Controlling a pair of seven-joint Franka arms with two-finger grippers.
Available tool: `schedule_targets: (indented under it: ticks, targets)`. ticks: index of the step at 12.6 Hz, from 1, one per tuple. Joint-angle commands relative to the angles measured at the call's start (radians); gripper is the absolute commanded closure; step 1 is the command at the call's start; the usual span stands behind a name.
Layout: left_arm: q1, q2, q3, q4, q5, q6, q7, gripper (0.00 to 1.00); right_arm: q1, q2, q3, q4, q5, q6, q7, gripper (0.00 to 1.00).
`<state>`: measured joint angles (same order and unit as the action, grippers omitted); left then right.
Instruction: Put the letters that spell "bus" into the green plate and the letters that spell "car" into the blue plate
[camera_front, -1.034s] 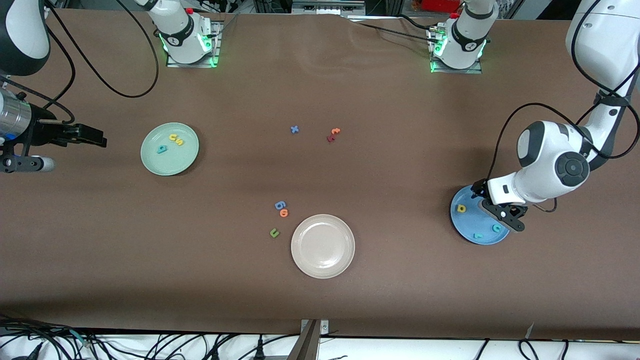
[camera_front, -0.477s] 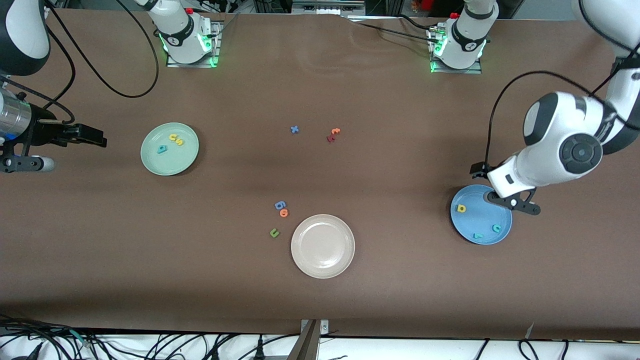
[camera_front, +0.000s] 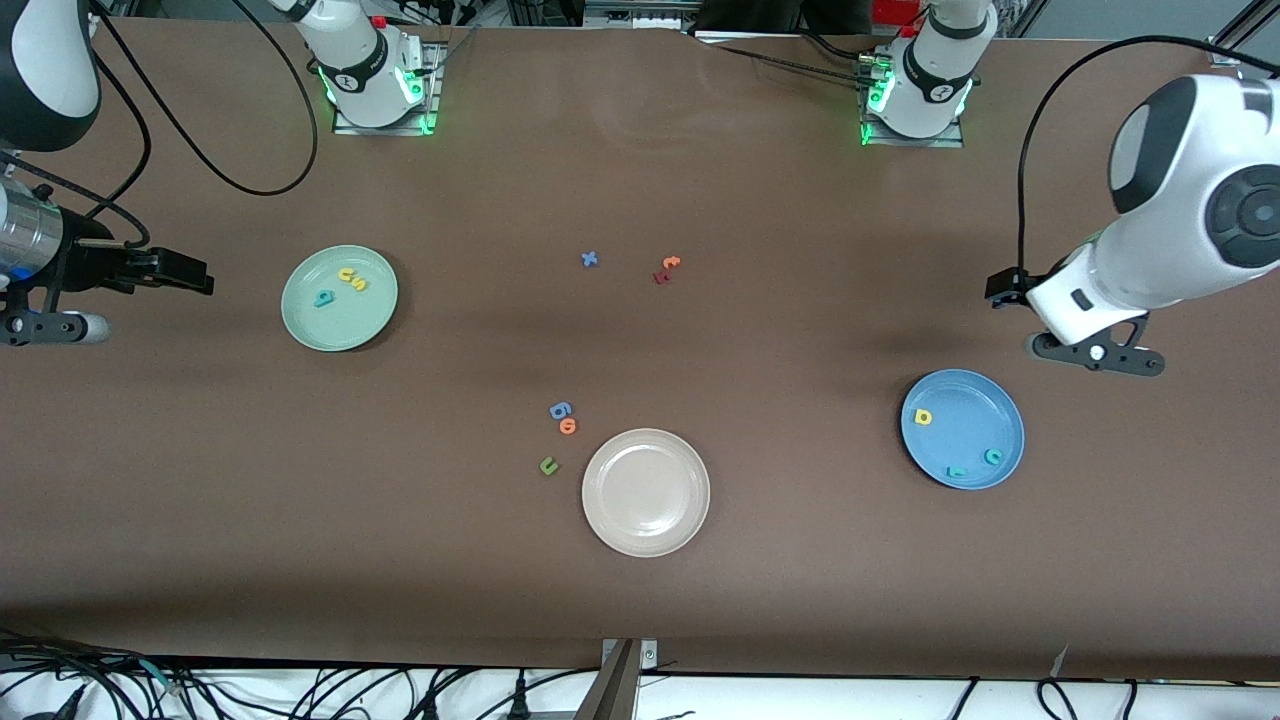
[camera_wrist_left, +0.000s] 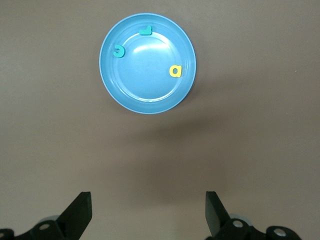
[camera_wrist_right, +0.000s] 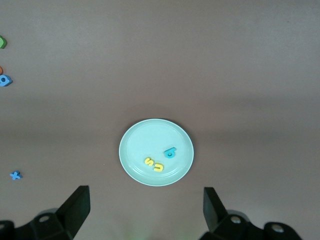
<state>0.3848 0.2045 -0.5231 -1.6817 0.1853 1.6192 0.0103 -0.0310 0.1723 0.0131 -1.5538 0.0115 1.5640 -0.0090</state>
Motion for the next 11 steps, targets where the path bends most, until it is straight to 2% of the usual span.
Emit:
schedule_targets:
  ticks: [1, 4, 7, 8, 9, 11]
  targets:
    - [0.034, 0.000, -0.005, 0.026, -0.030, -0.032, 0.005, 0.00, -0.017, 0.001, 0.016, 0.017, -0.010, -0.010, -0.006, 0.00]
    - [0.046, -0.005, 0.000, 0.094, -0.032, -0.087, 0.013, 0.00, -0.017, 0.001, 0.016, 0.017, -0.010, -0.010, -0.006, 0.00]
    - [0.062, -0.019, 0.011, 0.117, -0.075, -0.104, 0.029, 0.00, -0.017, 0.001, 0.018, 0.017, -0.010, -0.010, -0.006, 0.00]
    - [0.042, -0.033, 0.056, 0.122, -0.099, -0.105, 0.040, 0.00, -0.017, 0.001, 0.016, 0.017, -0.010, -0.010, -0.006, 0.00]
    - [-0.052, -0.046, 0.136, 0.123, -0.105, -0.113, 0.040, 0.00, -0.017, 0.001, 0.016, 0.017, -0.010, -0.010, -0.008, 0.00]
    - [-0.307, -0.069, 0.416, 0.137, -0.125, -0.146, 0.045, 0.00, -0.017, 0.001, 0.016, 0.017, -0.010, -0.010, -0.006, 0.00]
